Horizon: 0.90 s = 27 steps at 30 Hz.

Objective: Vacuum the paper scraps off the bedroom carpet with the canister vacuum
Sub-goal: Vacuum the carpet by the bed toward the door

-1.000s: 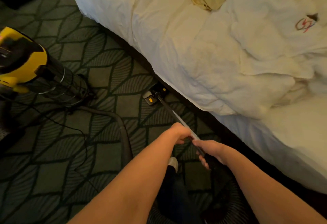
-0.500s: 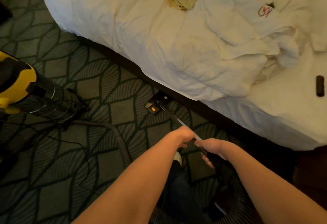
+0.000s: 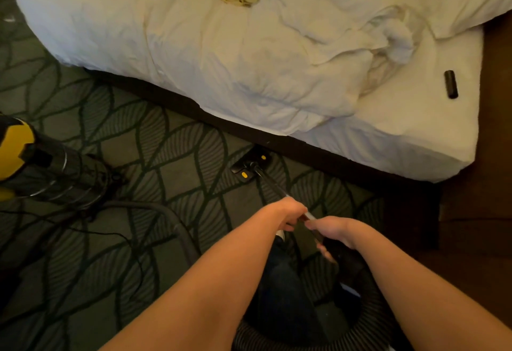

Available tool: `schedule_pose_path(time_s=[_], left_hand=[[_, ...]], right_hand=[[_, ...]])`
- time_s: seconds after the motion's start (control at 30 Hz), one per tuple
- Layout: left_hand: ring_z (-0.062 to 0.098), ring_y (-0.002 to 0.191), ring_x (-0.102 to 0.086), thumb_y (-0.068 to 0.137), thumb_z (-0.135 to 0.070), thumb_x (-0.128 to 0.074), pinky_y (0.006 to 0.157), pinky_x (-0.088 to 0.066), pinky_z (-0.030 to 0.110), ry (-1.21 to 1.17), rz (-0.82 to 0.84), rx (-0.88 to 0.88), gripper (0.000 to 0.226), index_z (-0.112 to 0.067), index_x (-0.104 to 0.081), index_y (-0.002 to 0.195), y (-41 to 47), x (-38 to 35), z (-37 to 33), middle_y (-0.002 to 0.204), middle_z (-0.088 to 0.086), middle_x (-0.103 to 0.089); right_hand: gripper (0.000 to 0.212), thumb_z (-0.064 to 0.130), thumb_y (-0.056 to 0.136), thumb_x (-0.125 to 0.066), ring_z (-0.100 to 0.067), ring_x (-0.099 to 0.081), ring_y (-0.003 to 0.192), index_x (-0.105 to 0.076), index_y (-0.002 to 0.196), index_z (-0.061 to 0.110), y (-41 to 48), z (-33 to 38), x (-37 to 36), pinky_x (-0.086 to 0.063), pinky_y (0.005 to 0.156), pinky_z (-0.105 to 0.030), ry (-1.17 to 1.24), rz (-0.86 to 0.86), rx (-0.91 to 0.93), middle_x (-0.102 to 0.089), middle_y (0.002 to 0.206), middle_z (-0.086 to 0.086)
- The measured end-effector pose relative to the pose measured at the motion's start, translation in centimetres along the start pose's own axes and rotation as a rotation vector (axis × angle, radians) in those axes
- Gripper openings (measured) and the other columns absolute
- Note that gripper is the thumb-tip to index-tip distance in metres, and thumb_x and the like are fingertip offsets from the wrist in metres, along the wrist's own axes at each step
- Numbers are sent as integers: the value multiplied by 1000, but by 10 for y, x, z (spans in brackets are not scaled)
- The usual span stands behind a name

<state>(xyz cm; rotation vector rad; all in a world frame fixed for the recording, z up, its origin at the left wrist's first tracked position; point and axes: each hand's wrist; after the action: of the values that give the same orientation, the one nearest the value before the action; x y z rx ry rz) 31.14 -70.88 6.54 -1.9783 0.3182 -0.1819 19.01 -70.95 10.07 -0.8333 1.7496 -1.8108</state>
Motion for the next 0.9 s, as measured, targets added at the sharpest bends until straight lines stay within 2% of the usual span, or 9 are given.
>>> schedule_pose_path(time_s=[0.1,0.17,0.23,0.33,0.43,0.6,0.77,0.9], left_hand=[[11,72,-49,94,-17,-45,64,-45,23,29,6,4,18,-13,-56,107,-4,-16,10,80,0,-52],[14,83,-50,96,-18,-44,72,-46,26,57,10,1,22,-11,-56,113,-6,-24,17,79,1,-50],[17,92,-49,97,-19,-43,80,-46,29,91,14,2,29,-8,-53,123,-6,-29,23,86,3,-51],[17,98,-48,98,-22,-43,91,-48,32,142,11,23,23,-14,-50,119,-7,-34,30,93,4,-53],[18,98,-48,99,-24,-42,95,-49,34,199,23,39,27,-11,-49,122,-7,-37,37,105,8,-53],[21,101,-53,99,-28,-42,97,-48,37,206,6,65,41,-5,-48,133,-9,-43,53,122,15,-57],[19,102,-49,101,-26,-37,96,-46,35,233,-9,36,38,-7,-47,133,-20,-55,71,113,9,-53],[21,102,-52,100,-26,-37,84,-46,33,283,-34,42,39,-8,-49,132,-33,-82,98,112,10,-53]], right_hand=[[50,45,104,-36,-17,-42,44,-50,76,5,-2,-17,-7,-38,39,-20,17,-26,-3,-44,52,-6],[49,44,104,-37,-16,-41,44,-50,75,6,-3,-30,-12,-38,41,-22,44,-36,-6,-44,51,-6],[50,43,104,-37,-17,-41,44,-49,72,6,-1,-42,-17,-37,41,-21,65,-45,0,-43,52,-6],[54,42,105,-36,-17,-42,37,-48,66,6,4,-56,-25,-35,40,-19,87,-44,14,-44,45,-6],[57,41,105,-34,-17,-41,32,-46,62,6,4,-64,-35,-34,38,-18,110,-37,46,-43,38,-5],[56,40,106,-32,-15,-39,27,-44,62,7,5,-75,-51,-31,36,-15,150,-21,80,-41,35,-3],[56,37,107,-31,-15,-41,28,-46,62,7,7,-96,-65,-33,35,-15,216,-6,115,-42,38,-4],[58,40,106,-34,-17,-42,33,-49,60,7,8,-130,-84,-36,39,-21,250,9,106,-44,43,-6]])
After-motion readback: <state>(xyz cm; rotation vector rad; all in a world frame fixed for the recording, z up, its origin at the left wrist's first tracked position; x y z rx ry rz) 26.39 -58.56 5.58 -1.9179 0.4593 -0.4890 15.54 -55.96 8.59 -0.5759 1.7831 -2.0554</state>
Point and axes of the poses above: each hand's wrist, its own y-axis towards the middle knuckle, its own x-axis out of the back of the hand, z = x × y
